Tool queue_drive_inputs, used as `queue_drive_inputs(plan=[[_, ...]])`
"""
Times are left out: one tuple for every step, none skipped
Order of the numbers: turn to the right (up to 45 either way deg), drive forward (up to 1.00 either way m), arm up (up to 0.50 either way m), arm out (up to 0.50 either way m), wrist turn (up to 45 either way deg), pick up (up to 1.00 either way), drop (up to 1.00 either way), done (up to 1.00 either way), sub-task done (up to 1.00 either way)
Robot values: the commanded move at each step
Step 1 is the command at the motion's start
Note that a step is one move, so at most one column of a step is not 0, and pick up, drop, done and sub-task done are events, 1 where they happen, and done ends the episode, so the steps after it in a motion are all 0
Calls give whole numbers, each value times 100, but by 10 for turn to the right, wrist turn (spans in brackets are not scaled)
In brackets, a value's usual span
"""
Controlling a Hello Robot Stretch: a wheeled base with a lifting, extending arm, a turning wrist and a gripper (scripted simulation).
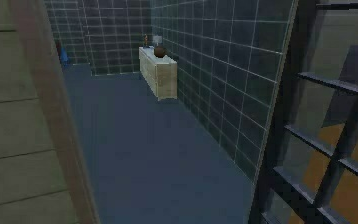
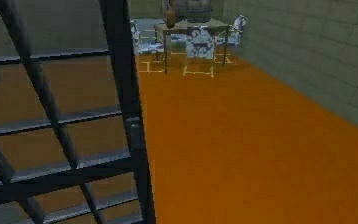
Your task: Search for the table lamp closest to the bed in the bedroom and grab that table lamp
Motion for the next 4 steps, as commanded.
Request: queue_drive_inputs(plan=[[0,100,0,0,0,0,0,0,0],[-60,0,0,0,0,0,0,0,0],[-30,0,0,0,0,0,0,0,0],[0,10,0,0,0,0,0,0,0]])
